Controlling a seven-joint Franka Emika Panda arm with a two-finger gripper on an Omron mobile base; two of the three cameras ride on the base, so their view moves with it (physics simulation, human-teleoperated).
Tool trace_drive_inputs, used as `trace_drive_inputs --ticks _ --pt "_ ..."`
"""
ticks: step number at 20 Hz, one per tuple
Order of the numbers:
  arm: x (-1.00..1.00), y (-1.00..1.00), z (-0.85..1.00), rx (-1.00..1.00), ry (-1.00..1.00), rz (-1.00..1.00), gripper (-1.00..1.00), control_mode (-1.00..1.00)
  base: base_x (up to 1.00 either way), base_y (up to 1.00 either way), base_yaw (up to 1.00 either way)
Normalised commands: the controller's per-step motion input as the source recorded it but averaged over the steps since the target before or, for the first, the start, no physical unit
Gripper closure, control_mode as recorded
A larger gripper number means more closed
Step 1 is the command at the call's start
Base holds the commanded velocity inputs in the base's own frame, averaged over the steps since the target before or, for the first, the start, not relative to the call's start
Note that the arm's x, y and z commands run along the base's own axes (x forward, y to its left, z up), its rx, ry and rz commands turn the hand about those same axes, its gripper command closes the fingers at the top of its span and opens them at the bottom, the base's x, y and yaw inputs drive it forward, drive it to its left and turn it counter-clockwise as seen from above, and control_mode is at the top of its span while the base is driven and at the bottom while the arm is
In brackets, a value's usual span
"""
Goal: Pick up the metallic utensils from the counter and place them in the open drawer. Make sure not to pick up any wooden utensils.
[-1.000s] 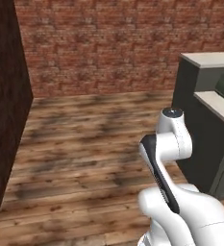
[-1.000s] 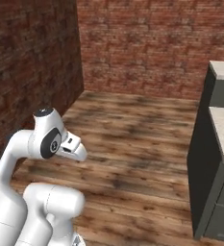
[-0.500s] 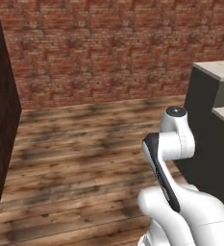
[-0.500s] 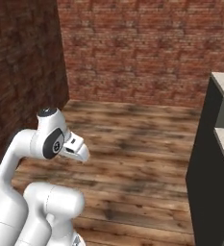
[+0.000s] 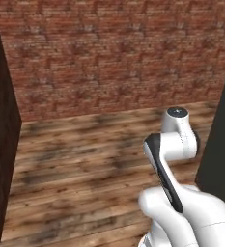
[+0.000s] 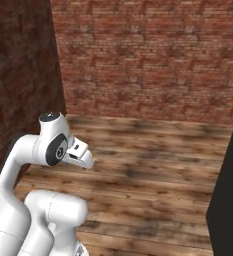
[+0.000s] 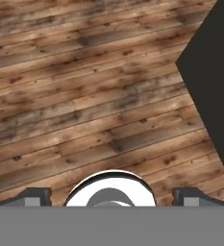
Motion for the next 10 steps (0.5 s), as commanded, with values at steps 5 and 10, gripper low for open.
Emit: trace_drive_inputs --ticks 5,10 --pt "0.0 0.0 0.0 0.0 0.0 0.0 -1.0 1.0 1.0 0.68 -0.1" --pt "0.0 0.0 0.0 0.0 0.0 0.0 -1.0 1.0 1.0 0.54 -0.3"
